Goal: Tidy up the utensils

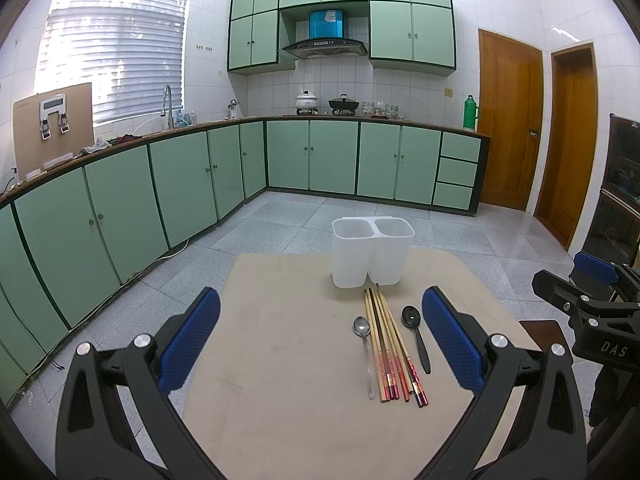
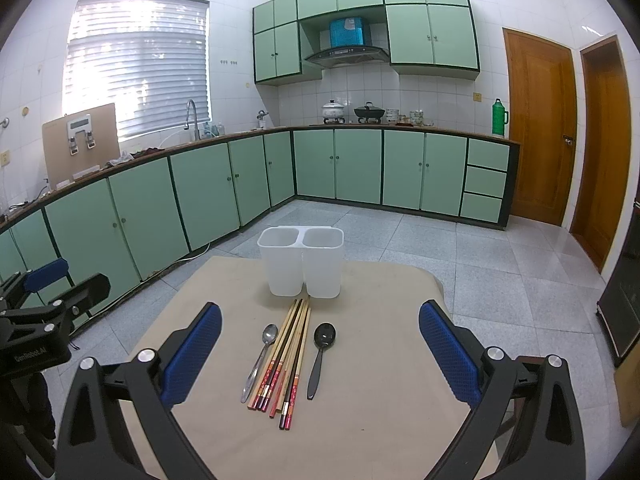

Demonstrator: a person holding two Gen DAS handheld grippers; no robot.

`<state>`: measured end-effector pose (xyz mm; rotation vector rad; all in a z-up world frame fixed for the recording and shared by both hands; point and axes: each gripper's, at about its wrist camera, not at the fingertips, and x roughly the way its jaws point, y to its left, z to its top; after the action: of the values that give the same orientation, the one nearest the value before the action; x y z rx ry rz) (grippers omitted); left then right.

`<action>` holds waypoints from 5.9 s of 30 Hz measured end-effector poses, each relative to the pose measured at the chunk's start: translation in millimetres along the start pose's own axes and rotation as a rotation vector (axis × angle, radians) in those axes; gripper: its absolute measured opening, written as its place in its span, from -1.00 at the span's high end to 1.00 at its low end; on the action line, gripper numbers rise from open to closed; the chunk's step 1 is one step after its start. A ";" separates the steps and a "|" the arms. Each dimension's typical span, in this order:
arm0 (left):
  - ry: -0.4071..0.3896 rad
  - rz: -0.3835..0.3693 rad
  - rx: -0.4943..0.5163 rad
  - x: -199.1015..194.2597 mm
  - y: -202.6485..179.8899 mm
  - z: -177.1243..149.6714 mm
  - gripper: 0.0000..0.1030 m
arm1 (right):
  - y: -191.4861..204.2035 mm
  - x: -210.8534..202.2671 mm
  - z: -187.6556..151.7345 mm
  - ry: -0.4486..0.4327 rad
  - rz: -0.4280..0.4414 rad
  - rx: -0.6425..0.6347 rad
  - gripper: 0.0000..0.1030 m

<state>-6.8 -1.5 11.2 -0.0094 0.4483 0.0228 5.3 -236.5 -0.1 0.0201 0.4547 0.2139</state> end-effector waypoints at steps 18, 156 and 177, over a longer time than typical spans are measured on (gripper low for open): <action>0.008 0.001 -0.004 4.1 1.2 -2.2 -0.90 | -0.9 2.1 -1.9 0.003 0.001 0.001 -0.88; -0.133 -0.261 -0.079 228.6 -32.1 81.2 0.48 | -69.9 233.0 93.0 -0.087 0.176 0.141 0.34; -0.001 -0.181 -0.031 330.1 -46.0 104.0 0.48 | -54.0 359.3 109.9 -0.054 0.041 0.100 0.28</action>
<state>336.7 -39.4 -38.1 -0.0804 0.4449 -0.1487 379.1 -210.9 -60.8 0.1329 0.4112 0.2306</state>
